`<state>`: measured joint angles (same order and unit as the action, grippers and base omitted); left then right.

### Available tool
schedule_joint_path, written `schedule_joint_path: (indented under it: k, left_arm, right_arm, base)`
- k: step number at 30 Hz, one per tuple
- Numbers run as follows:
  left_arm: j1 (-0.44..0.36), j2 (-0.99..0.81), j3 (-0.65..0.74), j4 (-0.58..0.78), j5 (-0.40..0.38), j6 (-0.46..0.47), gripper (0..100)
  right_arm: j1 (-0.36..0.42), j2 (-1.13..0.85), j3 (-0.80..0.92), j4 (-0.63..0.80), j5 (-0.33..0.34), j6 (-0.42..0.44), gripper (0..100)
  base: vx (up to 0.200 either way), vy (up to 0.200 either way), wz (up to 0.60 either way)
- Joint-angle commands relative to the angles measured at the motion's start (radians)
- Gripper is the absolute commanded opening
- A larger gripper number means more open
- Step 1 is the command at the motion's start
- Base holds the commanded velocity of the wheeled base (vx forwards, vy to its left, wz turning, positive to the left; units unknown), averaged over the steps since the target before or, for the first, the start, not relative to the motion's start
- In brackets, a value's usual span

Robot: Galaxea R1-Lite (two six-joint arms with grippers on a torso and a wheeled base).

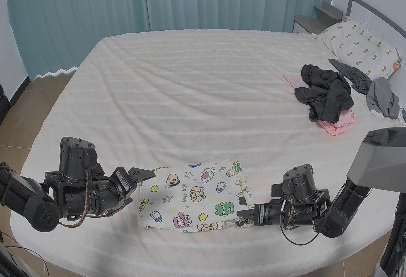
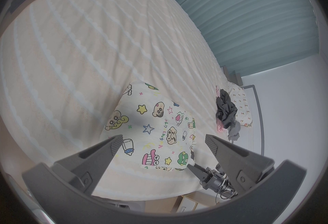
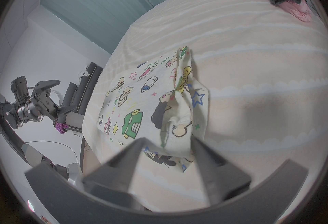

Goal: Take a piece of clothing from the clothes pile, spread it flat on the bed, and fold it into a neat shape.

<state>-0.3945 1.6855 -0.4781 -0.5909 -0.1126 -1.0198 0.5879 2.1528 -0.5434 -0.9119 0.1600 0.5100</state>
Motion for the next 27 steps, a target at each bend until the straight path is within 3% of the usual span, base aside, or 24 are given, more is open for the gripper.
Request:
schedule_joint_path:
  k: [1,16,27]
  left_arm:
    - [0.002,0.011,-0.001,0.0,0.001,0.0,100]
    - [0.002,0.019,0.001,0.0,0.001,0.0,100]
    - [0.0,0.034,0.001,-0.001,0.001,0.0,100]
  right_arm:
    - [0.004,0.001,0.014,-0.001,0.0,0.001,0]
    - [0.007,-0.146,0.151,-0.001,-0.004,-0.005,0]
    - [0.001,-0.045,0.165,-0.008,-0.002,-0.01,0]
  base:
    - [0.0,0.0,0.0]
    - [0.0,0.0,0.0]
    - [0.0,0.0,0.0]
